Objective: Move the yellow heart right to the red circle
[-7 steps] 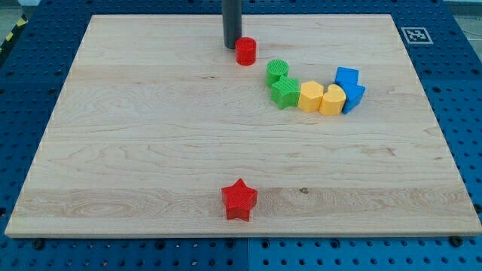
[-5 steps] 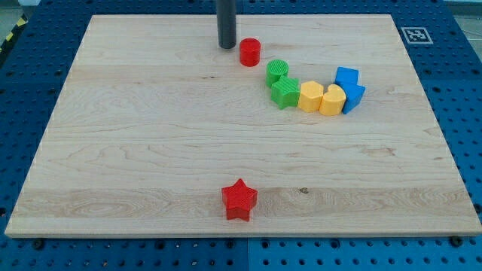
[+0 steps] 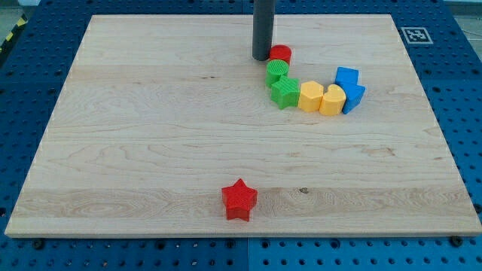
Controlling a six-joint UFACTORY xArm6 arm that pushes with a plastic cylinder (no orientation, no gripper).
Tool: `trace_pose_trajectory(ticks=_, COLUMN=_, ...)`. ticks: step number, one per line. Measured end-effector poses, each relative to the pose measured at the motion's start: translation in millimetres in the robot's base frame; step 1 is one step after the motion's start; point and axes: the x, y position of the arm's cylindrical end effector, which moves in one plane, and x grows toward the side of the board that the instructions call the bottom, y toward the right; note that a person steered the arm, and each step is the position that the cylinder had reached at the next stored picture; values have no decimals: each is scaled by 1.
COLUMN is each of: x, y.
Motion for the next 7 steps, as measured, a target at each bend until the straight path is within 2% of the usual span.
trace_pose_trajectory(ticks=1, x=1, y=-11)
trace_pose_trajectory(ticks=2, x=1, y=-64)
trace_pose_trajectory(ticks=3, x=16, y=-92)
trace_pose_trajectory(ticks=4, x=54, y=-98)
trace_pose_trajectory(ticks=5, x=103, y=-89)
trace_pose_trajectory(ticks=6, x=154, y=-55)
trace_pose_trajectory(ticks=7, x=185, y=19)
